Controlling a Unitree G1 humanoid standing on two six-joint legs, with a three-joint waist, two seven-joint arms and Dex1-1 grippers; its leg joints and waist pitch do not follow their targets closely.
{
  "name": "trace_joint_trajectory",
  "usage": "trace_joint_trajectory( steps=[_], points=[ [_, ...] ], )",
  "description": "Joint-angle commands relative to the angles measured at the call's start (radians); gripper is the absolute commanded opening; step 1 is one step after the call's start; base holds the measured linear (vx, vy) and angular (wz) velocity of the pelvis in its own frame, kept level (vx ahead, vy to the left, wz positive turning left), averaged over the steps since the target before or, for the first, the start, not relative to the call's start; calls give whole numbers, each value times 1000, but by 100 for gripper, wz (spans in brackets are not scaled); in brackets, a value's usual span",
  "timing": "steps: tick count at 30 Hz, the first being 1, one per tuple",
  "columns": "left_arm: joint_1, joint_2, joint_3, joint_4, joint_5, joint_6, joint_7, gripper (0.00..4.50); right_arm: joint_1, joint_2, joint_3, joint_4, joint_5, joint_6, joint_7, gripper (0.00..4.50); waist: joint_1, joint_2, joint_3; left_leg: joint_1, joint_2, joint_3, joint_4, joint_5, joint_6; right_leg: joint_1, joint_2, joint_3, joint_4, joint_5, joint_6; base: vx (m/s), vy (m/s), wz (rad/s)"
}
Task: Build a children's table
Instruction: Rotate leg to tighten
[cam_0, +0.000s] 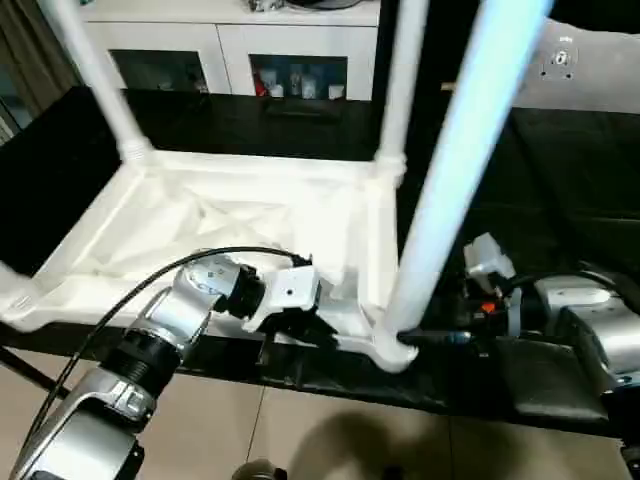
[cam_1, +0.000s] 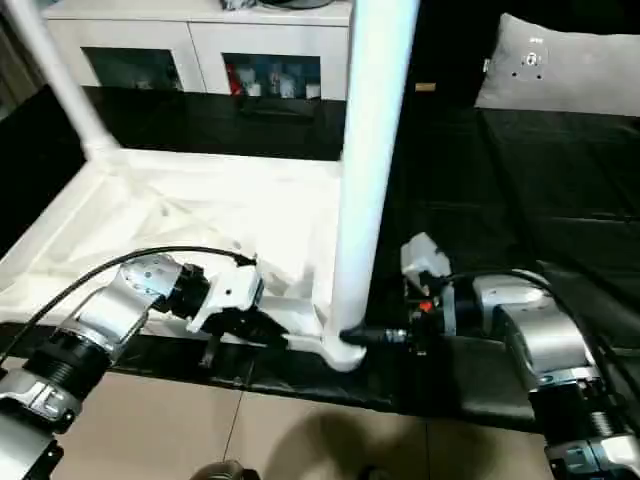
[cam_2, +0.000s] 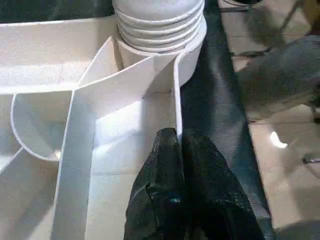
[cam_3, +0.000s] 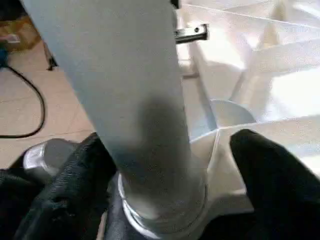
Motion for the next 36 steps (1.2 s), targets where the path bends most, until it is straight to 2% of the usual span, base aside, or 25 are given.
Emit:
trace_joint_trajectory(
  steps=[1,3,7,8,12,19,24,27,28,29,30,31,32,33,34,35,36],
  points=[
    [-37,1,-24,-3,5,-44,-54,0,-23,-3,22,-13,6,10,38,357,-6,-26,-76,4,54,-11,-79,-164,100,67,-56,62,-62,-370,-166,0,0,0],
    [-43,0,-27,7,11,-61,-57,0,-25,-4,35,-15,5,10,55,330,-7,-28,-76,4,51,-10,-79,-169,96,67,-55,61,-66,-399,-154,0,0,0],
    [-55,-6,-22,29,14,-76,-50,0,-21,-6,51,-28,15,20,74,310,-5,-29,-76,5,51,-10,-78,-163,90,66,-55,60,-69,-429,-138,0,0,0],
    [-58,-7,-20,37,14,-81,-50,0,-19,-8,56,-32,19,24,80,286,-5,-28,-77,6,51,-10,-78,-161,89,65,-54,60,-70,-432,-135,0,0,0],
    [-65,-6,-18,56,17,-93,-44,0,-12,-12,59,-40,22,29,86,274,-4,-27,-79,6,54,-10,-78,-156,88,65,-54,60,-68,-413,-140,0,0,0],
    [-67,-8,-13,78,16,-101,-39,0,4,-12,62,-54,34,49,92,215,-1,-29,-80,3,52,-9,-77,-147,89,67,-54,60,-66,-407,-141,0,0,0],
    [-61,-19,6,78,11,-61,3,0,37,9,52,-104,72,108,43,209,3,-33,-82,4,54,-9,-77,-133,91,66,-54,62,-64,-401,-141,0,0,0],
    [-62,-42,26,66,21,17,85,0,56,69,22,-144,88,178,-90,207,2,-32,-74,6,50,-9,-81,-158,75,63,-55,58,-74,-471,-120,0,0,0],
    [-62,-52,34,56,27,49,121,0,59,97,17,-153,64,187,-164,207,-5,-33,-70,8,45,-9,-81,-188,58,63,-55,52,-86,-545,-91,0,0,0],
    [-61,-66,44,42,30,89,161,0,60,130,14,-156,27,187,-246,207,-11,-31,-65,14,40,-9,-80,-210,43,57,-54,49,-97,-600,-65,0,0,0],
    [-61,-78,53,31,31,120,193,0,58,159,9,-154,-1,195,-315,207,-17,-32,-64,15,38,-9,-79,-218,33,54,-53,49,-100,-621,-53,0,0,0],
    [-61,-93,63,18,30,154,230,0,54,195,-2,-151,-25,212,-396,207,-29,-30,-60,12,35,-12,-79,-231,16,56,-51,42,-105,-648,-34,0,0,0],
    [-61,-117,78,2,24,204,278,0,45,249,-26,-143,-46,233,-501,206,-42,-25,-57,8,28,-19,-79,-265,3,61,-50,25,-113,-691,-1,0,0,0],
    [-61,-117,78,2,24,204,278,0,45,249,-26,-143,-46,233,-501,205,-52,-24,-56,13,28,-20,-78,-286,0,58,-48,19,-121,-706,12,0,0,0],
    [-61,-130,86,-5,21,228,302,0,41,276,-37,-143,-53,243,-547,205,-70,-19,-57,18,27,-24,-74,-324,1,60,-48,5,-132,-714,29,0,0,0],
    [-65,-159,104,-17,23,272,362,0,30,320,-50,-136,-85,250,-636,204,-91,-13,-57,14,36,-31,-80,-351,3,69,-47,-3,-134,-677,27,0,0,0],
    [-67,-174,110,-25,26,299,394,0,25,341,-55,-134,-102,253,-684,203,-98,-7,-56,18,41,-34,-84,-376,4,69,-46,-8,-138,-663,23,0,0,0]
  ],
)
